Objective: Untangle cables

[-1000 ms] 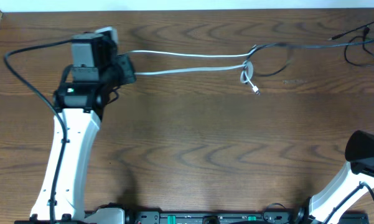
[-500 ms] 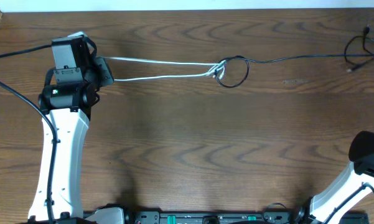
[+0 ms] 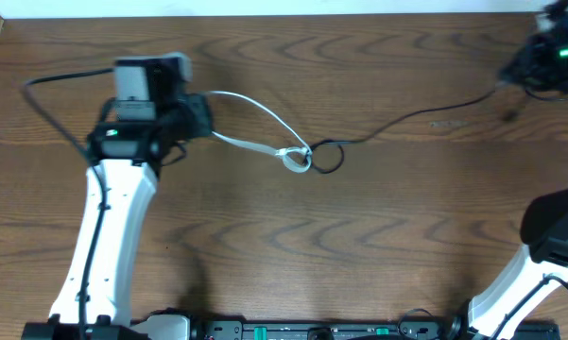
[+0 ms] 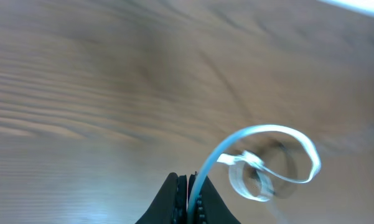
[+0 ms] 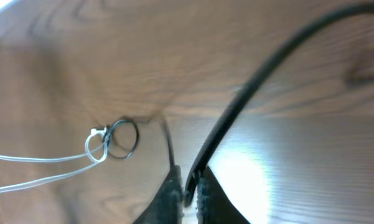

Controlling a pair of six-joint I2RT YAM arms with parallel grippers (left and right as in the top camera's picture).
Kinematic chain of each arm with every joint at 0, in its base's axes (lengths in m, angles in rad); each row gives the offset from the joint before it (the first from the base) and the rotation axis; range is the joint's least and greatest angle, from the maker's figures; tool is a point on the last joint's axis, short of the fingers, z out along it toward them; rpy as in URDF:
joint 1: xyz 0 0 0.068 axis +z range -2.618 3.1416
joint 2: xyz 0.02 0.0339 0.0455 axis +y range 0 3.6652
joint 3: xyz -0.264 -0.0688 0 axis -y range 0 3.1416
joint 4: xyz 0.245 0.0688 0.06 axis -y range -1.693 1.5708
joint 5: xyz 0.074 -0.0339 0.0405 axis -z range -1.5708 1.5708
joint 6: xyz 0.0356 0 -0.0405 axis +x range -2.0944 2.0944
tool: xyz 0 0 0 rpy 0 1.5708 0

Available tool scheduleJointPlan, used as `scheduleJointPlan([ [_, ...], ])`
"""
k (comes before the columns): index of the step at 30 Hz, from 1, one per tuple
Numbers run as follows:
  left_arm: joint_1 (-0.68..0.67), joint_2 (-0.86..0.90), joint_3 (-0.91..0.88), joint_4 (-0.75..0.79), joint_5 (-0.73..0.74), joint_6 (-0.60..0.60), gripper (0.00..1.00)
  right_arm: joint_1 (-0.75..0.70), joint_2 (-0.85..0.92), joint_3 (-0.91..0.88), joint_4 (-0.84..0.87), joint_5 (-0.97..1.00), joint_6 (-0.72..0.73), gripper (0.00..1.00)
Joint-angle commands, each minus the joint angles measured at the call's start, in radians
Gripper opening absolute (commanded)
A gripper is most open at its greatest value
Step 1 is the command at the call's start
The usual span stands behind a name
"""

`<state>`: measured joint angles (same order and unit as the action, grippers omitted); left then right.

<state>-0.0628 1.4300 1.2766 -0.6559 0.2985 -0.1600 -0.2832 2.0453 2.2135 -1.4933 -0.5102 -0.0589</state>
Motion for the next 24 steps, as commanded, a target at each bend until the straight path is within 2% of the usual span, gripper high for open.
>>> scheduleJointPlan([
  [1,-0.069,0.053,0.003,-0.022,0.076,-0.004,0.07,0.075,0.005,-0.073,0.021,0.004,-0.046,0.34],
  [2,-0.078,0.063,0.003,-0.023,0.076,-0.004,0.07,0.093,0.005,-0.089,0.031,0.016,-0.043,0.51],
  [5,-0.097,0.103,0.003,-0.024,0.075,-0.003,0.08,0.125,0.005,-0.106,0.039,0.022,-0.043,0.69],
  [6,-0.098,0.116,0.003,-0.024,0.075,-0.004,0.16,0.138,0.005,-0.107,0.039,0.022,-0.043,0.77],
  [8,-0.096,0.132,0.003,-0.022,0.074,-0.004,0.38,0.153,0.005,-0.107,0.04,0.022,-0.043,0.85],
  [9,-0.096,0.137,0.003,-0.021,0.074,0.0,0.47,0.162,0.005,-0.107,0.042,0.023,-0.043,0.87],
  [11,-0.098,0.137,0.003,-0.021,0.076,0.011,0.56,0.174,0.005,-0.107,0.046,0.031,-0.043,0.88],
  [12,-0.101,0.137,0.003,-0.024,0.077,0.016,0.57,0.176,0.005,-0.107,0.051,0.03,-0.042,0.88],
  [17,-0.153,0.138,0.003,-0.051,0.158,0.209,0.57,0.178,0.005,-0.107,0.084,0.029,-0.016,0.87],
  [24,-0.262,0.201,0.003,-0.022,0.153,0.229,0.56,0.182,0.005,-0.116,0.092,0.03,-0.016,0.86],
])
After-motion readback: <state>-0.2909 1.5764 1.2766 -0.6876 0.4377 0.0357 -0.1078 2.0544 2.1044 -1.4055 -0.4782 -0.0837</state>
